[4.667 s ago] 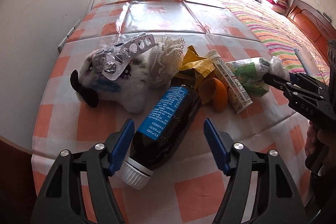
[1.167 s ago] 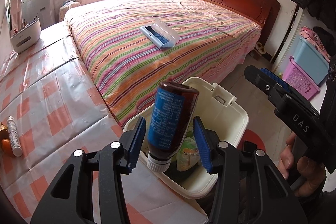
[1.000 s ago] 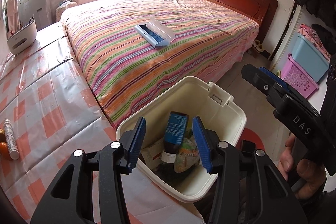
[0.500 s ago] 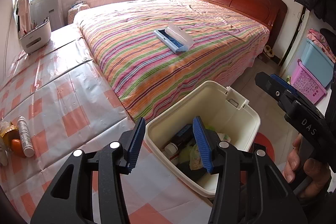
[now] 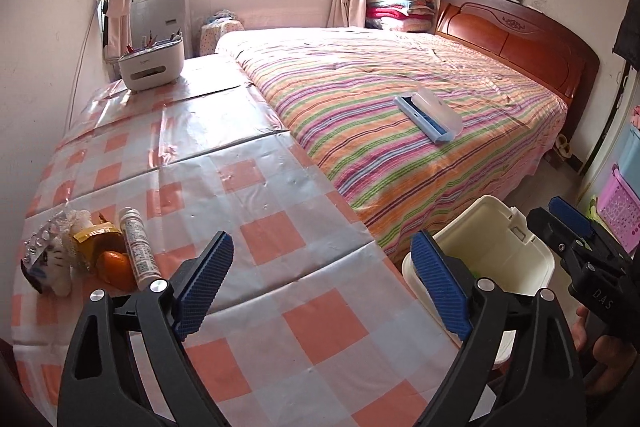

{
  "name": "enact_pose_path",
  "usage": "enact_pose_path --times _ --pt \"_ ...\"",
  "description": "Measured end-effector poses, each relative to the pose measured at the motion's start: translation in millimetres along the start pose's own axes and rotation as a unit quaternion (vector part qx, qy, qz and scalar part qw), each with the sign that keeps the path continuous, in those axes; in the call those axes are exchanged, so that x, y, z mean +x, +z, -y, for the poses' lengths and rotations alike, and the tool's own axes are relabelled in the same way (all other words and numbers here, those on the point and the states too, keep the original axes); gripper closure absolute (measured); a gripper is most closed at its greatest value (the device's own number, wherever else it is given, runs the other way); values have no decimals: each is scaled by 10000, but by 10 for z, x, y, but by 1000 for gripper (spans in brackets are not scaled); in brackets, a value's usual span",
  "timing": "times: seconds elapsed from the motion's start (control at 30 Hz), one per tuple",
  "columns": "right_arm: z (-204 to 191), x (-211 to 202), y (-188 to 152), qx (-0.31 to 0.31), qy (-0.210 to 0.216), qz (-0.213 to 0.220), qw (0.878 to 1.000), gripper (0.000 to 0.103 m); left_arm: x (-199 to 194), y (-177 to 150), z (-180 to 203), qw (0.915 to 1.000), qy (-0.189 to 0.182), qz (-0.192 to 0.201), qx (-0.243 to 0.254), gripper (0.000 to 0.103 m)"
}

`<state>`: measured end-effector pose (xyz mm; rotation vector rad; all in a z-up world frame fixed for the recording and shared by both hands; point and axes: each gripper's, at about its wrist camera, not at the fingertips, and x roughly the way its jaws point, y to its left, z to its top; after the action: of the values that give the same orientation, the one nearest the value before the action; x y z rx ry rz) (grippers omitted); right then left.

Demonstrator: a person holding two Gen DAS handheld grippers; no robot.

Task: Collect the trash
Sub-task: 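Move both tools back over the table toward the remaining items, then grasp the silver blister pack with the left gripper while the right grasps the white supplement bottle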

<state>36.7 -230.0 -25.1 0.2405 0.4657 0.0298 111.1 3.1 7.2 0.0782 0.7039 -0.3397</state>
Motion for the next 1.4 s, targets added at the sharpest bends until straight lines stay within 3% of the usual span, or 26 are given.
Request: enact_pose_path --times 0.23,0.4,0.47,0.57,0.73,0.93,1.07,1.17,1.23,1.37,1.4 --pt "-334 201 -49 -182 290 -289 9990 28 -224 22 -817 9953 806 228 -482 13" --pt "-585 334 -102 -358 449 -450 9973 28 -377 39 -1648 9804 1471 394 -1247 13" --pt "-691 393 -124 -419 527 -540 9963 28 -380 43 -1989 9747 1559 326 -1569 13" --pt "-841 476 -162 -489 677 -697 9941 28 -274 66 -2412 9723 1465 14 -1820 13" --pt "-1096 645 -196 -628 966 -1003 9883 28 68 101 -2839 9764 1049 -676 -1763 13" --pt "-1307 748 -229 -865 1176 -1124 9829 28 406 155 -3083 9774 1008 -1234 -1390 13" --pt "-1361 836 -252 -869 1237 -1283 9801 28 661 95 -3204 9707 1014 -1819 -1196 14" --pt "-1415 906 -203 -882 1285 -1324 9789 28 735 31 -3286 9696 856 -1941 -1217 15" --pt "-1501 969 -124 -935 1415 -1329 9765 28 722 7 -3371 9685 656 -1929 -1431 24" --pt "-1836 1172 55 -1266 1637 -1381 9686 28 630 -46 -3489 9650 429 -1898 -1761 57" --pt "-1935 1239 83 -1380 1705 -1396 9656 28 605 -67 -3516 9638 408 -1891 -1837 58"
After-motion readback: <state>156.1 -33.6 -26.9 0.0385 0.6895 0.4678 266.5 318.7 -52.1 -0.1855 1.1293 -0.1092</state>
